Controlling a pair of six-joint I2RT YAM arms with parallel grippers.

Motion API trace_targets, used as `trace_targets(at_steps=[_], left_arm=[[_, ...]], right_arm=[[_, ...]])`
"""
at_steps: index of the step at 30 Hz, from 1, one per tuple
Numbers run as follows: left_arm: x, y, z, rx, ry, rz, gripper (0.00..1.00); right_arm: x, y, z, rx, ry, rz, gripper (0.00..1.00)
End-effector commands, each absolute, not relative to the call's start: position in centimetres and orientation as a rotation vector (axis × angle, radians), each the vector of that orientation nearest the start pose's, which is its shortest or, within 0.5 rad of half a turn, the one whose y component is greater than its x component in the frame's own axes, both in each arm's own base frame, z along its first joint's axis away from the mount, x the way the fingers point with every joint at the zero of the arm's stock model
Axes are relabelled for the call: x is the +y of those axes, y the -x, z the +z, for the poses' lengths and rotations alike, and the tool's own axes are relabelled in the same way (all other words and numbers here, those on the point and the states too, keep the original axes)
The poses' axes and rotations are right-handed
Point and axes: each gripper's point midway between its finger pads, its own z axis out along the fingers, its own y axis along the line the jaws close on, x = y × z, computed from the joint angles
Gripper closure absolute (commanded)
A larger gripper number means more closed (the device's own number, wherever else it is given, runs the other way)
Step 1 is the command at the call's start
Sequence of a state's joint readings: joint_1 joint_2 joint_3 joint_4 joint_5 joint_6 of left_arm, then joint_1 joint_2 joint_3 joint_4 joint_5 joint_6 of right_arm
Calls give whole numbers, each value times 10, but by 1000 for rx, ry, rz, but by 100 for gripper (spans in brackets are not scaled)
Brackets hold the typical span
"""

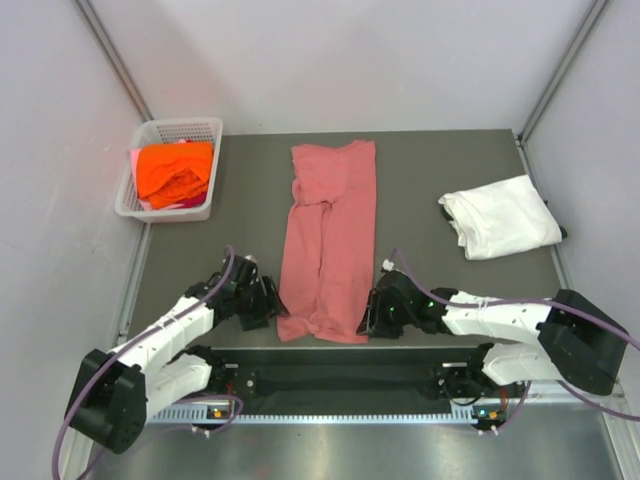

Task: Fold and stack the t-shirts
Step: Fold the tshirt

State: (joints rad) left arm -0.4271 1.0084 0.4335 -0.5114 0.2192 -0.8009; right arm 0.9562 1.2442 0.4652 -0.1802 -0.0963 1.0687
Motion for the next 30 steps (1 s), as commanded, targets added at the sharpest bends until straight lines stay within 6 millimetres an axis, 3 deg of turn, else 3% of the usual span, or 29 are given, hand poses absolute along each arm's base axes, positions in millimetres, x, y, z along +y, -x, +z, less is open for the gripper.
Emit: trace_targets(at_steps=[1, 6, 7, 9, 18, 30], left_arm=[[-146, -142, 24, 2803, 532, -679, 31], [-148, -133, 18, 2832, 551, -701, 34], [-149, -131, 18, 2838, 550, -708, 34], [-149, -127, 18, 2846, 546, -723, 34], [-157, -117, 22, 2818, 575, -846, 37], [-163, -110, 13, 2868, 566, -877, 41]], right_arm=[[268, -122, 23, 2757, -146, 808, 60], [261, -120, 24, 2752, -145, 750, 85], [258, -117, 25, 2760, -144, 740, 97], [247, -118, 26, 2744, -155, 685, 100], [223, -103, 15, 2773, -130, 592, 100], [224, -105, 14, 2749, -134, 616, 100]])
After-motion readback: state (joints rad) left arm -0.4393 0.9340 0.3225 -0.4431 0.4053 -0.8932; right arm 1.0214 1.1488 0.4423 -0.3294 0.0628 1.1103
